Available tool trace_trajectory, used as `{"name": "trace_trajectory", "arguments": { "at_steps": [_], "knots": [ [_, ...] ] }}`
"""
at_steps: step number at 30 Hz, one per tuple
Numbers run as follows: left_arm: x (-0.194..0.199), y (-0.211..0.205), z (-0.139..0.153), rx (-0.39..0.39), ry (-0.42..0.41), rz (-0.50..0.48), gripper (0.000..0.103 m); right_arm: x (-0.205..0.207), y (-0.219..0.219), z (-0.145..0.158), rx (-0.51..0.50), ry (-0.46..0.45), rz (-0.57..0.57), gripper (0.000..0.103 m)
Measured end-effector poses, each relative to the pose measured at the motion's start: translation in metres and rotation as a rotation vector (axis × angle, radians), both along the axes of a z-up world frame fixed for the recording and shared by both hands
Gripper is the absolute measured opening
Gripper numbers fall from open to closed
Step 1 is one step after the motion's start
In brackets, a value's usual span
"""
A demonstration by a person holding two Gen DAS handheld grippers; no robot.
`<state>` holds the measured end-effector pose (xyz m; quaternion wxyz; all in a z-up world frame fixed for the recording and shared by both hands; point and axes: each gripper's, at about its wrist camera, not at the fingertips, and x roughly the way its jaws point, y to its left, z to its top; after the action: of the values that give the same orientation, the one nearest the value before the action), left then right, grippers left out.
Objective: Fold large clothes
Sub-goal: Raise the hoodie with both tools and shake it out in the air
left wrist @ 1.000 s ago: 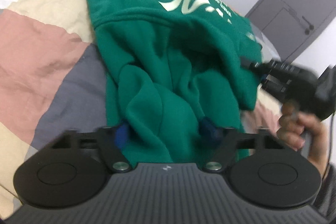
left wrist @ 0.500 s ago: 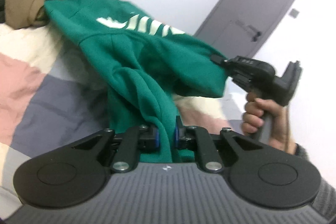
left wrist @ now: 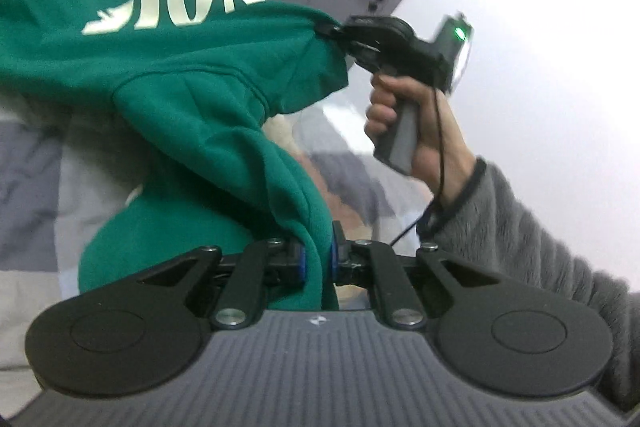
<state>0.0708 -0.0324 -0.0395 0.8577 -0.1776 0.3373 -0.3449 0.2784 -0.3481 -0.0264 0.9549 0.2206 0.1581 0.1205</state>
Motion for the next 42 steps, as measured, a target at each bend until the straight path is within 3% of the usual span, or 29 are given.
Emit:
{"name": "trace_trajectory", "arguments": {
  "at_steps": [4,8,10,11,12,13,16,17,18,22,27,34,38,42],
  "knots": [
    [0.014,-0.003,-0.014,0.036,0.048,0.004,0.013,0.035,-0.005,-0.046,-0.089,0.167,-0.056,0.007],
    [0.021,0.004,-0.014,0.029,0.079,0.021,0.016,0.061,-0.01,-0.082,-0.086,0.309,-0.072,0.01],
    [0.021,0.008,-0.011,0.02,0.092,0.032,0.036,0.065,-0.012,-0.086,-0.072,0.325,-0.073,0.01],
    [0.019,0.012,-0.008,0.01,0.091,0.039,0.057,0.065,-0.012,-0.086,-0.06,0.325,-0.077,0.011],
    [0.013,0.019,-0.004,-0.002,0.085,0.053,0.068,0.064,-0.011,-0.085,-0.051,0.33,-0.08,0.014],
    [0.01,0.022,-0.002,-0.015,0.076,0.065,0.069,0.062,-0.01,-0.083,-0.044,0.334,-0.082,0.017],
    [0.02,0.037,0.006,-0.064,0.087,0.109,0.073,0.049,-0.01,-0.074,-0.021,0.355,-0.085,0.057],
    [0.023,0.043,0.007,-0.077,0.094,0.132,0.076,0.044,-0.011,-0.072,-0.007,0.364,-0.083,0.075],
    [0.027,0.049,0.007,-0.083,0.104,0.152,0.077,0.035,-0.012,-0.069,0.009,0.368,-0.082,0.078],
    [0.06,0.074,-0.004,-0.098,0.198,0.265,0.077,0.005,-0.017,-0.067,0.114,0.395,-0.09,0.078],
    [0.105,0.105,-0.034,-0.204,0.322,0.392,0.078,-0.027,-0.011,-0.079,0.185,0.433,-0.072,0.08],
    [0.153,0.121,-0.072,-0.371,0.398,0.51,0.079,-0.015,0.011,-0.124,0.349,0.62,0.028,0.08],
    [0.176,0.124,-0.096,-0.472,0.44,0.534,0.079,0.0,0.023,-0.133,0.343,0.584,0.031,0.08],
    [0.187,0.122,-0.101,-0.55,0.404,0.485,0.079,0.017,0.026,-0.13,0.401,0.512,0.074,0.081]
  ]
}}
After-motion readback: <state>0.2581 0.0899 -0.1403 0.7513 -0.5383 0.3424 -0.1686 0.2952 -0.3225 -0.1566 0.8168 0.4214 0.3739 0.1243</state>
